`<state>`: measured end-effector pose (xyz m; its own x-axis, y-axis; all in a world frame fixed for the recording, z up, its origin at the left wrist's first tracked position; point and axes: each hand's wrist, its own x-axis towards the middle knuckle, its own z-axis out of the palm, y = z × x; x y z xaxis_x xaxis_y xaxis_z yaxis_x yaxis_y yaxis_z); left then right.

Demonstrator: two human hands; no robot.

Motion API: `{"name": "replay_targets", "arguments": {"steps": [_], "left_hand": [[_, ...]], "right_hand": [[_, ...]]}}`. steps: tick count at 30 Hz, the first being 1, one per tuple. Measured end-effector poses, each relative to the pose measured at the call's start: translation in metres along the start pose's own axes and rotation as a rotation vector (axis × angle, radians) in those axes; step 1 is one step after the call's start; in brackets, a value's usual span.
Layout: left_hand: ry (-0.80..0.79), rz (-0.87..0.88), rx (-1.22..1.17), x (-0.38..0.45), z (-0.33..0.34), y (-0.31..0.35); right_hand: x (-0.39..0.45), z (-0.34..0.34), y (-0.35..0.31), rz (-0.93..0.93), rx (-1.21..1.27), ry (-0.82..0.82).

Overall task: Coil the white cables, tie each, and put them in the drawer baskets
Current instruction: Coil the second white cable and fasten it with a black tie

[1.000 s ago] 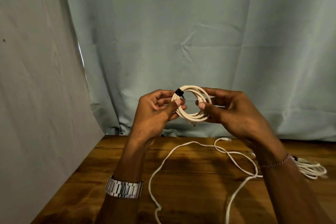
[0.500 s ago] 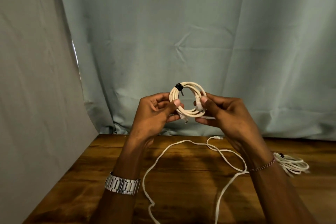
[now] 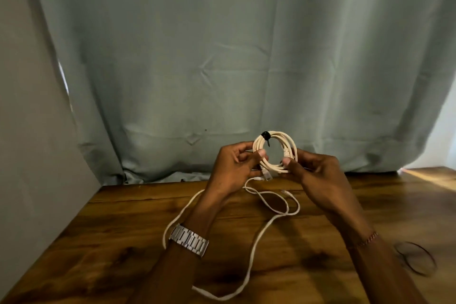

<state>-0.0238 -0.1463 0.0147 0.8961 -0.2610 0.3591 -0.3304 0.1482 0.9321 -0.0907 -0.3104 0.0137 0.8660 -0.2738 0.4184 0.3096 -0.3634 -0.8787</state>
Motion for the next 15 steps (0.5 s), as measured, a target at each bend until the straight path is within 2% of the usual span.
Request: {"name": "replay_targets", "arguments": {"steps": [7, 10, 15], "left_hand": [[-0.117, -0.124, 0.022, -0.002, 0.061, -0.040], [-0.144, -0.191, 0.081, -0.002, 0.080, -0.061], [-0.206, -0.253, 0.205, -0.008, 0.103, -0.089]], "right_hand": [[-0.018, -0.060, 0.045, 0.183, 0.179, 0.121], [-0.020, -0.083, 0.082, 0.267, 0.128, 0.195], [-0.035, -0.109, 0.129, 0.367, 0.002, 0.203]]}}
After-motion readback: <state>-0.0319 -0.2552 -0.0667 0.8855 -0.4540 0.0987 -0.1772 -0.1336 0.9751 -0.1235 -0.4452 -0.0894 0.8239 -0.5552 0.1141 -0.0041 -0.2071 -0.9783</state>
